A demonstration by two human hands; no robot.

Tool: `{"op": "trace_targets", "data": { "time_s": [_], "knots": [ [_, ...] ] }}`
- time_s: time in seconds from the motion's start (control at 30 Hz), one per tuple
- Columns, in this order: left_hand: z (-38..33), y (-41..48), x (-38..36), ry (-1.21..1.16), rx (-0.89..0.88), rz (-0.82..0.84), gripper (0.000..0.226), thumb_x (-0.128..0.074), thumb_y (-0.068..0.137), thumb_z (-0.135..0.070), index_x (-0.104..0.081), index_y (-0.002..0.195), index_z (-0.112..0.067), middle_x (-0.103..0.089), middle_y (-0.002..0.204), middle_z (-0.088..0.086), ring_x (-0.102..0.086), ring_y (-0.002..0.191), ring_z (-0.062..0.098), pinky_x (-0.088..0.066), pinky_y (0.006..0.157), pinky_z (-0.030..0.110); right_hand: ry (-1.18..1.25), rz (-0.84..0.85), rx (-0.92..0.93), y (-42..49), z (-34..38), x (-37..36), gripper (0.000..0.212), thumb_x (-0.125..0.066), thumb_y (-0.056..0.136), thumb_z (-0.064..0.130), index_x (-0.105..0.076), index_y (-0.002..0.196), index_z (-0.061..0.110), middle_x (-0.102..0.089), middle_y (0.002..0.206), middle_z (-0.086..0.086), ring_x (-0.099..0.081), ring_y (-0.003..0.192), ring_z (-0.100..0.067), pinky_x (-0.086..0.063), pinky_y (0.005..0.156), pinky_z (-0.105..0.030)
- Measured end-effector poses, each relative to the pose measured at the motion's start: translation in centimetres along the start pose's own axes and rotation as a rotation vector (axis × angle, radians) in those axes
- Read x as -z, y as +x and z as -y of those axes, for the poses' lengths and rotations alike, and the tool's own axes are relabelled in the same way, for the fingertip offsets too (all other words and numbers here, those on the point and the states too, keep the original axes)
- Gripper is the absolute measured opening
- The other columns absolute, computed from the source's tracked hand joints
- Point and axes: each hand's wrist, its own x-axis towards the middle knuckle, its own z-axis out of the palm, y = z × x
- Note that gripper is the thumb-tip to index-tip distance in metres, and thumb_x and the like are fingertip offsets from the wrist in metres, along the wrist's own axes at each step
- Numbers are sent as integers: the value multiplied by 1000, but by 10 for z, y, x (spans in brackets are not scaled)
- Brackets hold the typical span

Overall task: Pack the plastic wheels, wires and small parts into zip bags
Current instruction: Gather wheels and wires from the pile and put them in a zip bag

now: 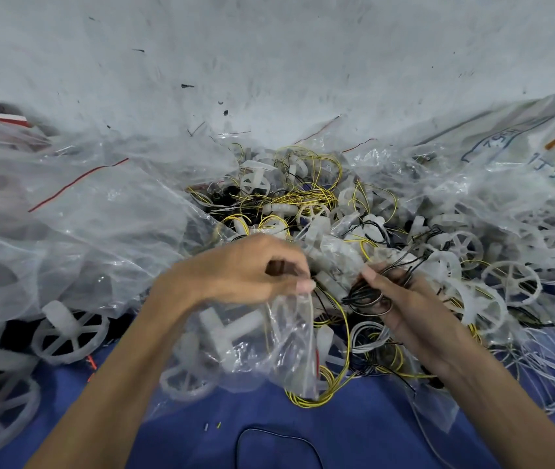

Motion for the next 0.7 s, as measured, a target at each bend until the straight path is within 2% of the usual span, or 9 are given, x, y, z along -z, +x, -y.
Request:
{"op": "trace_targets", "data": {
  "time_s": [0.1,0.2,0.27,0.33,0.4,0.47,0.53,0.6,0.7],
  "knots": [
    [-1,-3,4,-96,-111,-155,23,-51,85,-41,-62,82,-20,-59,83,4,-54,83,20,-43,75,36,135,44,16,-4,4,-12,15,-62,76,19,-73,66,15,-68,72,-2,-66,71,-10,-55,64,-21],
    [-4,-2,3,-103,-152,-208,21,-49,84,-45,-58,80,-27,-58,92,-3,-44,102,10,-32,94,27,256,141,-40,-6,3,-31,20,-57,78,18,-74,72,9,-70,79,-8,-67,74,-13,-57,71,-23],
    [-7,0,1,-132,-184,-206,22,-49,89,-40,-58,79,-23,-58,88,-3,-47,97,8,-36,91,27,198,301,-59,-11,-4,-45,18,-56,81,15,-73,82,8,-71,88,-9,-68,80,-16,-57,74,-27],
    [-11,0,-1,-182,-219,-185,20,-51,94,-28,-59,80,-16,-57,77,-6,-54,78,4,-43,75,19,-43,447,-37,-17,-11,-55,17,-58,84,16,-74,85,17,-73,89,2,-68,84,-8,-53,72,-20],
    [-15,1,-1,-204,-247,-168,12,-55,91,-20,-58,80,-20,-54,72,-14,-53,68,-1,-38,65,11,-378,594,22,-19,-11,-58,16,-57,90,20,-73,92,21,-71,94,8,-65,91,-2,-49,77,-15],
    [-17,0,-2,-215,-275,-181,15,-56,90,-16,-55,80,-27,-50,72,-16,-49,67,-4,-35,66,11,-662,709,70,-13,-6,-60,21,-51,95,16,-67,105,8,-68,106,-1,-62,102,-10,-49,89,-25],
    [-16,0,-2,-243,-282,-197,14,-55,89,-15,-56,80,-26,-45,74,-13,-43,69,-1,-33,67,14,-874,774,66,-6,6,-61,23,-52,95,17,-64,110,4,-67,110,-3,-61,105,-15,-47,94,-32],
    [-14,1,-2,-270,-271,-208,11,-54,89,-15,-57,80,-20,-44,75,-12,-42,69,-1,-32,68,13,-1001,816,38,-1,21,-63,19,-57,92,19,-64,106,7,-68,104,3,-63,97,-10,-48,89,-23],
    [-17,3,-4,-358,-254,-194,12,-50,89,-14,-54,79,-19,-48,73,-17,-45,66,-4,-34,65,10,-1008,844,45,-3,35,-76,16,-60,90,10,-65,100,-1,-69,98,-7,-59,80,0,-45,77,-7]
  ]
}}
